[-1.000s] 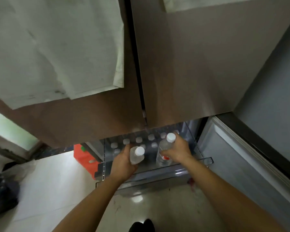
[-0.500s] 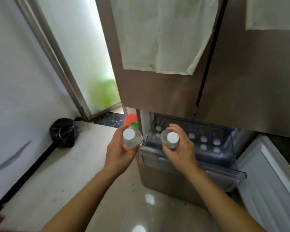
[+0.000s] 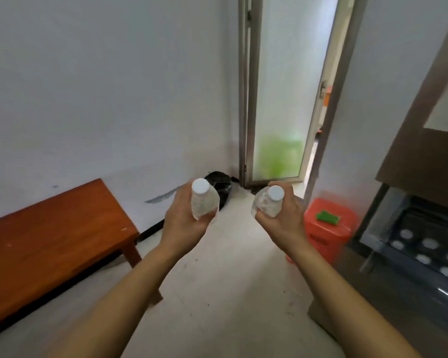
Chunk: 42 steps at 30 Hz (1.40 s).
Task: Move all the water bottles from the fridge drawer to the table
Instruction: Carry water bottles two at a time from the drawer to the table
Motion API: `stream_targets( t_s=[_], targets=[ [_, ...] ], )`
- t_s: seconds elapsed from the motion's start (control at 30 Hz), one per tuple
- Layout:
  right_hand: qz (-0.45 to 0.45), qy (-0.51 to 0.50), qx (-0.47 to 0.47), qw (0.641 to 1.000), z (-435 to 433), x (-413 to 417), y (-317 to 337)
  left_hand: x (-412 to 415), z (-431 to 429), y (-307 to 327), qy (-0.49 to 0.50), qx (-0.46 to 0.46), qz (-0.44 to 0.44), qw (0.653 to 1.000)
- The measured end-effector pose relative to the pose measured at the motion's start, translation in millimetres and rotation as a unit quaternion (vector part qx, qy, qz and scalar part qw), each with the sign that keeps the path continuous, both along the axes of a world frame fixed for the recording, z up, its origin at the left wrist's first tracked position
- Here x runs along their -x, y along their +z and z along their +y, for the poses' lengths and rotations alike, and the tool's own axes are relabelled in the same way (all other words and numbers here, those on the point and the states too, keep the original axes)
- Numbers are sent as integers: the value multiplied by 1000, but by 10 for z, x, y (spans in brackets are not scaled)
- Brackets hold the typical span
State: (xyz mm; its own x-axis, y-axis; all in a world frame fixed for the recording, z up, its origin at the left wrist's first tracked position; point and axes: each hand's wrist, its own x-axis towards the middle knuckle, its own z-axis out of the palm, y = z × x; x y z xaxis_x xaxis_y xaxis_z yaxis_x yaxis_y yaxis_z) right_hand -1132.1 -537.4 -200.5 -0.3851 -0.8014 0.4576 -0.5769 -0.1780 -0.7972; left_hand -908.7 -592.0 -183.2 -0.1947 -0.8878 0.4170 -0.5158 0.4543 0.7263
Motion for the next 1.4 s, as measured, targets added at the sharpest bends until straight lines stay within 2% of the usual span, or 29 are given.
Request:
stream_targets(
  t_s=[0.23, 0.43, 0.67, 0.87, 1.07, 1.27, 1.4],
  targets=[
    [-19, 155, -11, 988, -971, -2241, 10, -2362, -106, 12, 165, -15, 18, 986],
    [-22, 266, -19, 964, -1578, -3744, -39, -3723, -210, -130, 289, -50, 38, 955],
    [-44, 352, -68, 933, -2372, -5110, -354, -4837, -702, -412, 367, -63, 50, 927],
    [-45, 405, -108, 907, -3445, -6073, -399, -5689, -1694, -381, 394, -69, 44, 916],
    [-30, 430, -103, 896, -4466, -6945, -304, -6467, -2421, -244, 423, -80, 46, 901],
    [-16, 473, -114, 873, -5025, -7711, -304, -7211, -2824, -389, 463, -88, 46, 881],
    [33, 480, -124, 868, -5292, -8203, -385, -7769, -3108, -580, 488, -111, 28, 865]
  ],
)
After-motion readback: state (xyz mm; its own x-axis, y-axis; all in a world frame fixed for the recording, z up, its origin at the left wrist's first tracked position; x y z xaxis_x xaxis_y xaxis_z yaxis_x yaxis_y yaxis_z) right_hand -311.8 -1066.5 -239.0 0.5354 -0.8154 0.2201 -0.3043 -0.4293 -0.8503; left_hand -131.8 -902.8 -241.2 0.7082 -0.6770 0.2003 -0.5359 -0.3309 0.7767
